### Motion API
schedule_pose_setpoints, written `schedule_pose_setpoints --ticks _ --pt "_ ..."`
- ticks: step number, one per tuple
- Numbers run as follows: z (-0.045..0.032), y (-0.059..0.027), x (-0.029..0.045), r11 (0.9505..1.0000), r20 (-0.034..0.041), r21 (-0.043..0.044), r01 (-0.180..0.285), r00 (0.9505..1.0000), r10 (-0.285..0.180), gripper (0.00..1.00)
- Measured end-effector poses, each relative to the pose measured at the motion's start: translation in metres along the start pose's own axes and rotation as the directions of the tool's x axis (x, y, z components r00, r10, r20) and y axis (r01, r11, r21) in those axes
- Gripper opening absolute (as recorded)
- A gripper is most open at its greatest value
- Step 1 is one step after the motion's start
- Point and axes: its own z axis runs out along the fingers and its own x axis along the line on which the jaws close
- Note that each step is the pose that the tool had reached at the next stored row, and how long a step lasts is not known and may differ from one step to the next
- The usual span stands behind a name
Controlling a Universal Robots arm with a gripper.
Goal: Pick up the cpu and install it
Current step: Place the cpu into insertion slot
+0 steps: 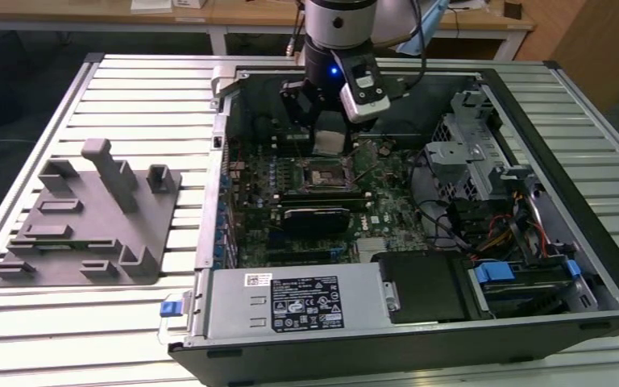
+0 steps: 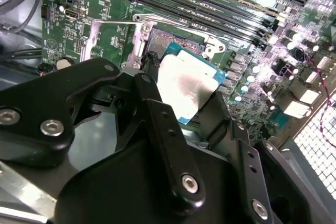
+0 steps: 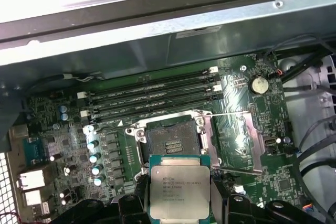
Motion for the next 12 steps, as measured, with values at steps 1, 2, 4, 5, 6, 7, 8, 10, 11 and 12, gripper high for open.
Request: schedule_pose_setpoints --ticks 1,2,4,5,6,7,8,10,11,12 --pt "0.0 0.0 0.0 1.0 0.0002 0.0002 -0.005 1.0 0.005 0.55" --pt "0.0 0.0 0.0 0.9999 0.0004 0.0004 -0.011 0.9999 0.011 0.55" --pt "0.0 0.0 0.0 0.9997 0.0008 0.0009 -0.024 0.9997 0.024 0.55" --pt "0.0 0.0 0.0 0.9995 0.001 0.0011 -0.031 0.9995 0.031 0.55" --pt "0.0 0.0 0.0 0.9993 0.0012 0.0013 -0.037 0.9993 0.037 0.55" --pt "0.0 0.0 0.0 0.999 0.0015 0.0015 -0.044 0.999 0.044 0.55" --pt "0.0 0.0 0.0 0.9987 0.0017 0.0017 -0.051 0.9987 0.051 0.55" --pt "0.0 0.0 0.0 0.998 0.0021 0.0021 -0.063 0.998 0.063 0.55" --pt "0.0 0.0 0.0 0.9976 0.0023 0.0023 -0.069 0.9976 0.069 0.55" --pt "0.0 0.0 0.0 0.9972 0.0025 0.0026 -0.074 0.9972 0.074 0.55"
